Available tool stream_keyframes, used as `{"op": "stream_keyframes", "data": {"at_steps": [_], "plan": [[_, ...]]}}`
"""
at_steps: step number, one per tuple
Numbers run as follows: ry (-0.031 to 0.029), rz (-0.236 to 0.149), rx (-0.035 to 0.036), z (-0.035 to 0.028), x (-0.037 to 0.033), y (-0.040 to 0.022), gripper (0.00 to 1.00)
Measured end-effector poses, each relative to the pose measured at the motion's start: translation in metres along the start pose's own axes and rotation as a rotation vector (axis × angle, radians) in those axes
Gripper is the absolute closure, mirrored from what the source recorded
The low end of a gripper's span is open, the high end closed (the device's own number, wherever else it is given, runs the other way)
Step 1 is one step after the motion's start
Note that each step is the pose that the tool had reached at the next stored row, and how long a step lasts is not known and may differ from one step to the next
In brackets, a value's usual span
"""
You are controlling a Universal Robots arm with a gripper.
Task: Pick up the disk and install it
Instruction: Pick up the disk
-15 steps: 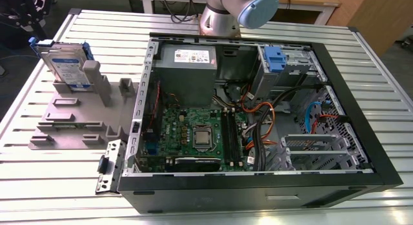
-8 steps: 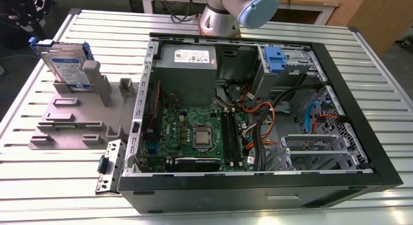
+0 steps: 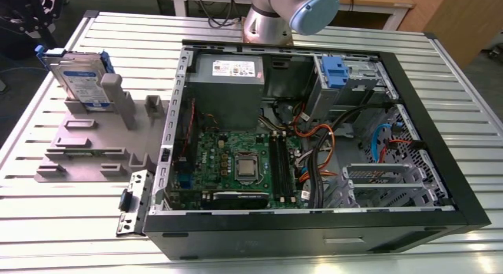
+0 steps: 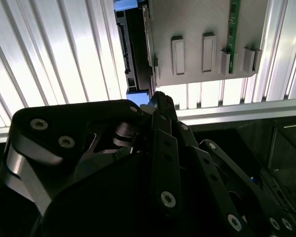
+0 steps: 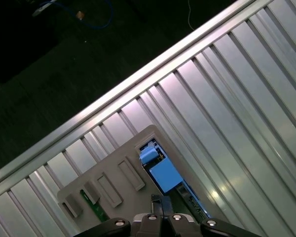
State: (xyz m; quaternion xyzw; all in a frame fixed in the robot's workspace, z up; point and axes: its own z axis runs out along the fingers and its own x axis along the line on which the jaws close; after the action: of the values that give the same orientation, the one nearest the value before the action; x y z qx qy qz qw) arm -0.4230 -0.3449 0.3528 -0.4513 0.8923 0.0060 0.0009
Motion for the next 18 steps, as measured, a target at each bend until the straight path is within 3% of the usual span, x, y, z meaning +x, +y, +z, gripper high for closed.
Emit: {"op": "stream_keyframes", "data": {"at_steps": [11,18], "plan": [[0.0001,-0.012,-0.0001,0.0000,0.0000,0.0000,0.89],[0.0005,-0.049,-0.0005,0.0004,0.0005,0.0007,0.89]]}}
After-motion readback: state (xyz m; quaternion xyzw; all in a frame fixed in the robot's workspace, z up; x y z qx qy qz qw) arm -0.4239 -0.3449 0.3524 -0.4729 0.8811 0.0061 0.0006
